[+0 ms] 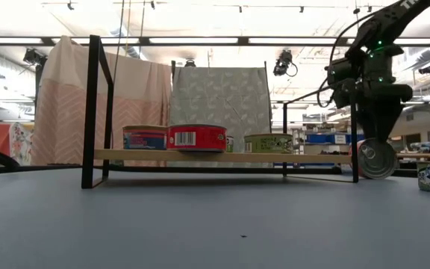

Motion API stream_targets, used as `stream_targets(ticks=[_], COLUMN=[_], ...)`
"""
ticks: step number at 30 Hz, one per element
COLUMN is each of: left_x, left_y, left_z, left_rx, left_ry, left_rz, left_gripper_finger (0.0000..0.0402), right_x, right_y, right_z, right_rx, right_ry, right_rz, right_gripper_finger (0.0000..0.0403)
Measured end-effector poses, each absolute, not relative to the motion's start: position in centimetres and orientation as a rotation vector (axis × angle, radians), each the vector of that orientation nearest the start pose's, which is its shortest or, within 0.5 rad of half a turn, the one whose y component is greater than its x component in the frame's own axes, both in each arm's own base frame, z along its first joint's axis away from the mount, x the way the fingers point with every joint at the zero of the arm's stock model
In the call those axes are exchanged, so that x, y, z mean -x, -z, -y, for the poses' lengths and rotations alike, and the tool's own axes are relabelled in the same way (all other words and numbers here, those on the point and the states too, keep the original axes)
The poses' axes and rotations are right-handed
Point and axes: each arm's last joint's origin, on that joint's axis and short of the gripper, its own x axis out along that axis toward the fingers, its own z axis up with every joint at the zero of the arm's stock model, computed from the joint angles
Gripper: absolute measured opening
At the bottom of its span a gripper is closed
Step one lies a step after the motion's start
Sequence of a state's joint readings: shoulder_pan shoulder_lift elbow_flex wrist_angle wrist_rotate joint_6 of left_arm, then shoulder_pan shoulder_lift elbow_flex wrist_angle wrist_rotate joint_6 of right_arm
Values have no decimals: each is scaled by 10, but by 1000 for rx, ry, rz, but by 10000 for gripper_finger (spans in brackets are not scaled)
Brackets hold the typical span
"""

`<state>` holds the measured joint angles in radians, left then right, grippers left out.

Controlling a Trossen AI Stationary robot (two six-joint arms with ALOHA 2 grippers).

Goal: Stack canned seafood by type on shelf
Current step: Stack the red tuna can on top of the red tuna can on the shelf

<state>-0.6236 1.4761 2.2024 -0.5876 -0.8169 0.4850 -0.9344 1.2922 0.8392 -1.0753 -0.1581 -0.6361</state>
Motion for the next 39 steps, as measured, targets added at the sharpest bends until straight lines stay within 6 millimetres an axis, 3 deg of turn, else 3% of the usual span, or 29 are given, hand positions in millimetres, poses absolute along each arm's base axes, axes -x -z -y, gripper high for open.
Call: stream_targets(ticks=[7, 15, 26, 32, 39], left_x=[-195, -195, -195, -195, -195], left_y=[-586, -586, -586, -586, -585], left_z=[114, 114, 114, 114, 114], left_rx=[-391, -392, -397, -398, -409], left_ry=[-213, -212, -212, -211, -211], left_rz=[56, 55, 54, 54, 47], left_gripper_finger=[6, 6, 6, 6, 6], right_x=[-120, -121, -121, -124, -123], right_y=[-202, -202, -204, -240, -321], right_z=[155, 154, 154, 162, 165], right_rx=[-293, -300, -366, -331, -264], right_ry=[157, 157, 219, 365, 614], right_rz=[-1422, -1419, -1402, -1349, -1168], right_gripper_finger=[290, 156, 156, 156, 156])
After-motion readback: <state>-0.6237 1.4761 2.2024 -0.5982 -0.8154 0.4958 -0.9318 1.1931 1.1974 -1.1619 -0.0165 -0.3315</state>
